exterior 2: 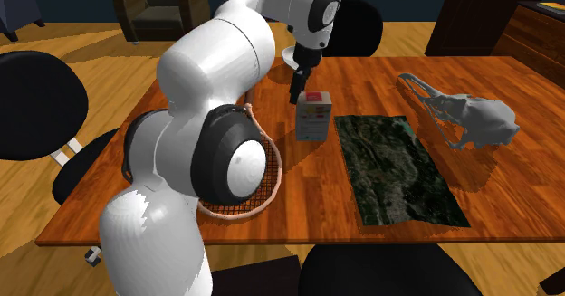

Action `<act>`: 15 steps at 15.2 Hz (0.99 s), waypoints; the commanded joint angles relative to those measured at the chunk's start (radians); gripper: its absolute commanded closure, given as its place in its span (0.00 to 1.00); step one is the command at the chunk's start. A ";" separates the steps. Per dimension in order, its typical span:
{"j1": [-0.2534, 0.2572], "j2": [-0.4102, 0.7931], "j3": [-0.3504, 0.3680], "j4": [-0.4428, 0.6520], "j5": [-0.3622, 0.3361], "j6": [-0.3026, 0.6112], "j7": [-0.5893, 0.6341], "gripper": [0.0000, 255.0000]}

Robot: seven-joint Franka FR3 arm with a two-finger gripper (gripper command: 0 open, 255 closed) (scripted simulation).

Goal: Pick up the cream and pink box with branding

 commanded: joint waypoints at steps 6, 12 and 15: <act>0.015 0.003 0.007 -0.090 0.002 0.086 -0.037 0.00; 0.021 -0.003 0.006 -0.105 -0.001 0.095 -0.036 1.00; 0.020 -0.003 0.007 -0.104 -0.001 0.095 -0.036 1.00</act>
